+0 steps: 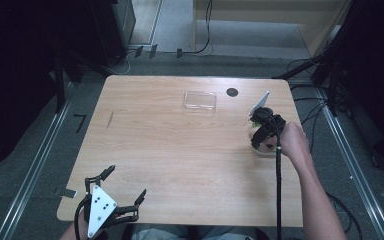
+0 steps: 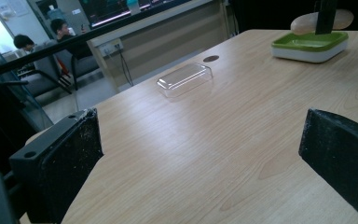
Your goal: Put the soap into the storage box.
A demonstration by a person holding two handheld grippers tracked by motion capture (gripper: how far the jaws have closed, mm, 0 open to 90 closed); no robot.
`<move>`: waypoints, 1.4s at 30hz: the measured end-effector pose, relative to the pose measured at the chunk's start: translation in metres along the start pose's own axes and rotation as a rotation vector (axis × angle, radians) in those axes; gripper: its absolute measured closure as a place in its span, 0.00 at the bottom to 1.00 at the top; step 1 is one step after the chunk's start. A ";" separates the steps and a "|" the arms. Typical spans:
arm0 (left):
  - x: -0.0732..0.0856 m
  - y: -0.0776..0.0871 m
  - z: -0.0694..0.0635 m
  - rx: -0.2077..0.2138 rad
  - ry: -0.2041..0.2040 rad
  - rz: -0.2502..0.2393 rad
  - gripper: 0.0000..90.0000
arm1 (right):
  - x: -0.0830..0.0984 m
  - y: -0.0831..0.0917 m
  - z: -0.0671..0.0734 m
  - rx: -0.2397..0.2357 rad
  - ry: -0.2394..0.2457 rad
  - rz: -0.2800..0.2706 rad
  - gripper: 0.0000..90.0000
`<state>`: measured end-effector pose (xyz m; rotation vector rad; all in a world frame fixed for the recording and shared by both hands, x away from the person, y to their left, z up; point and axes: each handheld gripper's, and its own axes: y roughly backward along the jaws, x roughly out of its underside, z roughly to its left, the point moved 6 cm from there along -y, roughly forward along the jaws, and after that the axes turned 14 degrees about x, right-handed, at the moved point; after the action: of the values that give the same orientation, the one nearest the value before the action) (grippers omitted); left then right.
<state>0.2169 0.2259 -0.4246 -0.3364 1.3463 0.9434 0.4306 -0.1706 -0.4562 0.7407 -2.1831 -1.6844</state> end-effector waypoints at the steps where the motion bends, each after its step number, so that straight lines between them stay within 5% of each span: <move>1: 0.000 0.000 0.000 0.000 -0.001 0.002 0.00 | 0.000 -0.001 0.000 0.001 -0.002 0.003 0.37; 17: 0.000 0.001 0.000 -0.003 0.002 0.001 0.00 | -0.004 -0.009 -0.008 0.005 -0.026 -0.003 0.37; 42: 0.000 0.001 0.000 -0.005 0.002 0.001 0.00 | -0.006 -0.024 -0.026 0.010 -0.143 -0.013 0.37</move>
<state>0.2164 0.2269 -0.4245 -0.3401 1.3461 0.9479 0.4538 -0.1927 -0.4715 0.6569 -2.2875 -1.7846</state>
